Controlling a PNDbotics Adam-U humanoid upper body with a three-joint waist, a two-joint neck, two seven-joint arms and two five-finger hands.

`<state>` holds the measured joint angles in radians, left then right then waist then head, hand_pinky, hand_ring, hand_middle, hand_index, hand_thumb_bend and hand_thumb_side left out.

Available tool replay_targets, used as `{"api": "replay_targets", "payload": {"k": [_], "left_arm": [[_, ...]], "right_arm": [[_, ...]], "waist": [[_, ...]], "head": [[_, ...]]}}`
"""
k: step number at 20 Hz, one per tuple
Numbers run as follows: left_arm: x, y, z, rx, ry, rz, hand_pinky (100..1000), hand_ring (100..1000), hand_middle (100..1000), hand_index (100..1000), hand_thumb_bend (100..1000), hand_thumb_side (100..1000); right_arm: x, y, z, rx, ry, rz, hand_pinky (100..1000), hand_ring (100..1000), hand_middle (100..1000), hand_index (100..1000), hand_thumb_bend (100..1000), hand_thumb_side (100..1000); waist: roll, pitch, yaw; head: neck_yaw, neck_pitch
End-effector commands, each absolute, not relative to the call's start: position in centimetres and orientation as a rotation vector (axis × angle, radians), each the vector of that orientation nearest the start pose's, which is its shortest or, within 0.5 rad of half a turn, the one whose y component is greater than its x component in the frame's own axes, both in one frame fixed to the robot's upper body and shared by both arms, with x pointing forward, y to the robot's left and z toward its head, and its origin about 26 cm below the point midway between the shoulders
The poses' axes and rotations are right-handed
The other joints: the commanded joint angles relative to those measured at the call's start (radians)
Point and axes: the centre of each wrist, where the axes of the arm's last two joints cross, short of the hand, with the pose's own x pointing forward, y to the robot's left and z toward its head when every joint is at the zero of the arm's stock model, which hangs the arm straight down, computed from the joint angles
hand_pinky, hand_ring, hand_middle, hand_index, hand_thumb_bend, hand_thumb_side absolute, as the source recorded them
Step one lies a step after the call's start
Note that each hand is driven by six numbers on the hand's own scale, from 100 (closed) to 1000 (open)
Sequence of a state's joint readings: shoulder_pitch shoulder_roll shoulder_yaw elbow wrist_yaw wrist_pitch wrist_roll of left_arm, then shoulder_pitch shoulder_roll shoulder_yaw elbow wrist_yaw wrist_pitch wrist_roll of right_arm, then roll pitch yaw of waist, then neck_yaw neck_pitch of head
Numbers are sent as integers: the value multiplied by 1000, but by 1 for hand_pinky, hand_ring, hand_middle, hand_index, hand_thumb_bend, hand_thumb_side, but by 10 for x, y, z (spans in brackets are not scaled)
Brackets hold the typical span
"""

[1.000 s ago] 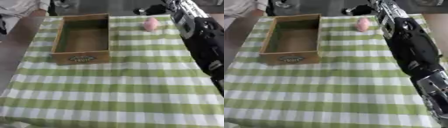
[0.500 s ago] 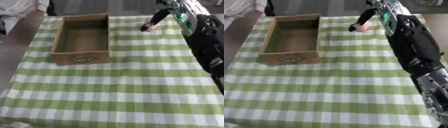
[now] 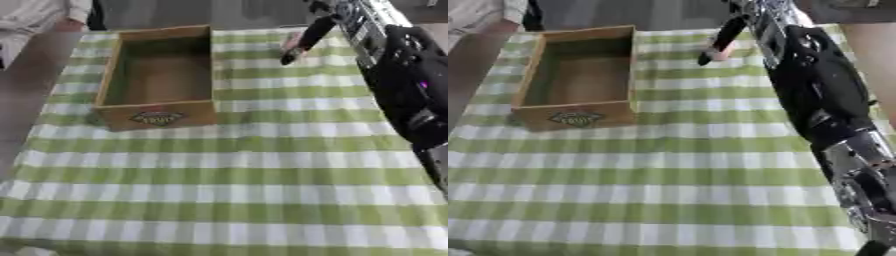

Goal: Pick up objects on the table and place them in the box.

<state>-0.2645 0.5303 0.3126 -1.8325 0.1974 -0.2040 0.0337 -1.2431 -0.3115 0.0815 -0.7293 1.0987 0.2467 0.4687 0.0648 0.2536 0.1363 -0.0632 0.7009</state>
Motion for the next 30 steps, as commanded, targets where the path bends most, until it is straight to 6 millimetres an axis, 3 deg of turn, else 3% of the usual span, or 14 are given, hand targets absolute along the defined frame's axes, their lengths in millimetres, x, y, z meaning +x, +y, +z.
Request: {"api": "replay_targets", "payload": {"k": [1,7,19,26,30], "left_arm": [[297,391,225,458,-2393,-180,540,476,564,851,100,870],[297,391,224,455,-2394,-183,540,475,564,851,100,872],[299,392,223,456,-2399,-185,540,471,562,851,100,876],[299,392,222,454,-2400,-189,541,470,562,851,100,874],[299,392,222,451,-2404,-190,541,469,561,851,100,878]], "right_arm": [[512,-202,287,-1051,-1178,1177,876,941,839,1000,828,286],[515,-198,282,-1047,-1167,1160,871,937,841,1000,700,232],[518,-195,281,-1091,-1143,1083,866,932,838,1000,574,342],[518,-193,283,-1124,-1167,1033,860,925,832,998,288,464],[519,-192,281,-1140,-1168,1012,856,921,828,988,190,502]], "waist": [[3,-13,3],[6,0,5],[11,23,9],[14,35,13],[15,41,17]], "head": [[-6,-15],[-12,-26],[-27,-60],[-35,-69],[-38,-74]]}}
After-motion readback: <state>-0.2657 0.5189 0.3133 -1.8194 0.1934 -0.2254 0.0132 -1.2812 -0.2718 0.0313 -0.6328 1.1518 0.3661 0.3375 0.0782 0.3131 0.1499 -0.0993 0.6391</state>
